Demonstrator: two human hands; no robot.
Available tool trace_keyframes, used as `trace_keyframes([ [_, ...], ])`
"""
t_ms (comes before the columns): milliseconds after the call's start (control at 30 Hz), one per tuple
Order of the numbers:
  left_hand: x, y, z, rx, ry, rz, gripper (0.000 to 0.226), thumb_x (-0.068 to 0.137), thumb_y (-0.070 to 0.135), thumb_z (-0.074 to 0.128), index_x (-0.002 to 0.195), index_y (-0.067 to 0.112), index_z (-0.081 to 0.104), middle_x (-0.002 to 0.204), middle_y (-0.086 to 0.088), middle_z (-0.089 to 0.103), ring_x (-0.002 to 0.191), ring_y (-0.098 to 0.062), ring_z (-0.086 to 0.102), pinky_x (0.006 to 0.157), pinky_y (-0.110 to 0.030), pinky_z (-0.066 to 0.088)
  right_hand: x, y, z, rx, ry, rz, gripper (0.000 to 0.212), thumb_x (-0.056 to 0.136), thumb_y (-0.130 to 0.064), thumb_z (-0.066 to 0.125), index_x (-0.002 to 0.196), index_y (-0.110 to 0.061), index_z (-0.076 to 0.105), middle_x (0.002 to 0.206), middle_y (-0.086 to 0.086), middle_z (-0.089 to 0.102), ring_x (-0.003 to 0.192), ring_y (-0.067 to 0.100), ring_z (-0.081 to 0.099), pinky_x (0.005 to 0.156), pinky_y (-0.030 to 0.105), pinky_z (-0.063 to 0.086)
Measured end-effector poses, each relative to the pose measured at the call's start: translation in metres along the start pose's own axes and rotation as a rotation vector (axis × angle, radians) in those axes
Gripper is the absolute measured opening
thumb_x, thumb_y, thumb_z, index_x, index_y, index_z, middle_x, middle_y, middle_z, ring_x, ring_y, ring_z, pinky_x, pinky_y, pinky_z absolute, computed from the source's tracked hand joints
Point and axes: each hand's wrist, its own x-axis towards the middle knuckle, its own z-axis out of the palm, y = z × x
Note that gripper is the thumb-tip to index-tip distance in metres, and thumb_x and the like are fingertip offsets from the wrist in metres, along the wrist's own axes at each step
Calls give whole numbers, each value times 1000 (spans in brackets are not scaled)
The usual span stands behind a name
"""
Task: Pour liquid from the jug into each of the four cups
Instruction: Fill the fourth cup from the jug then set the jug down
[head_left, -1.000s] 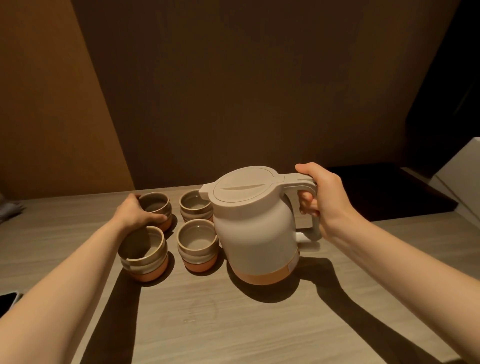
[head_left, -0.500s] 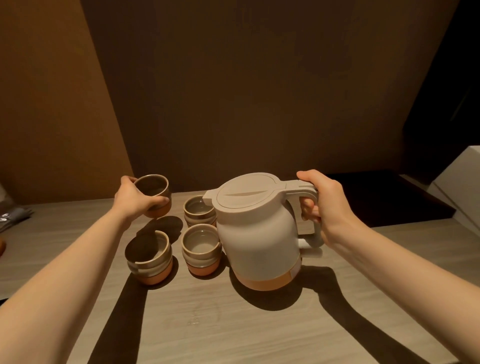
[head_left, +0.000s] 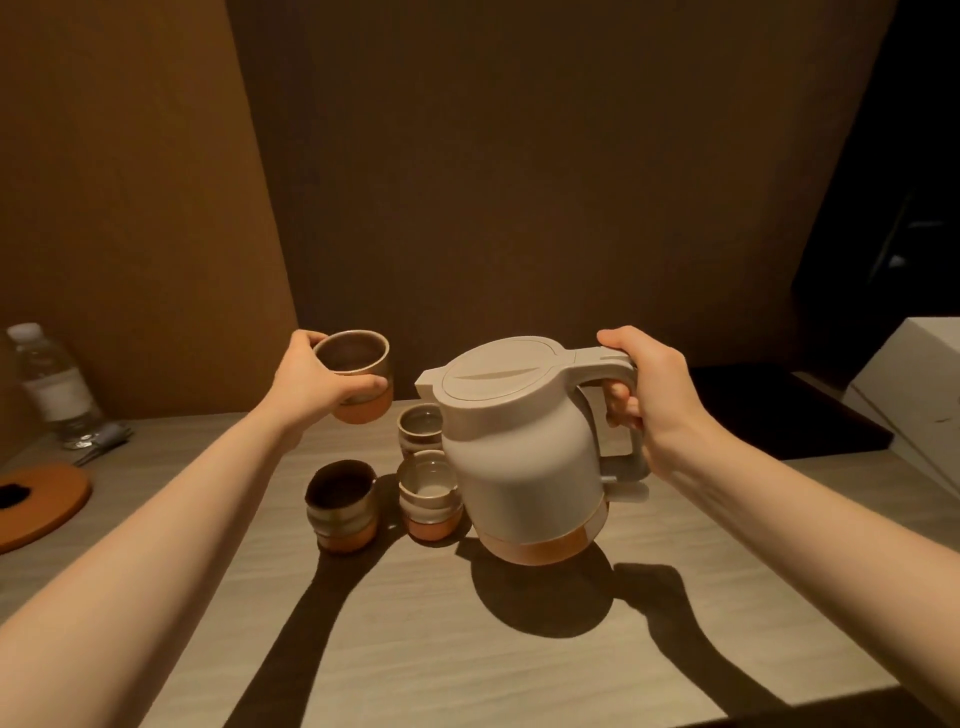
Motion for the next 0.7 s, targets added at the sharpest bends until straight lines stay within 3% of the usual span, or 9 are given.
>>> trace_keyframes([
  [333,-68,12,1,-35,-101,50,82,57,23,91,123,20,41,109,5,53,100,-12,53,67,-19,44,-30,-10,-1,-51,13,-70,53,90,-32,56,39,-20,50,40,-2,38,35,9,30,44,25,26],
  [700,-129,-16,23,-82,-181,-21,80,52,29,93,117,26,45,102,18,54,92,-2,54,67,-18,45,-36,-8,-4,-244,13,-149,44,89,-27,58,48,-13,48,42,0,38,37,9,34,42,22,30],
])
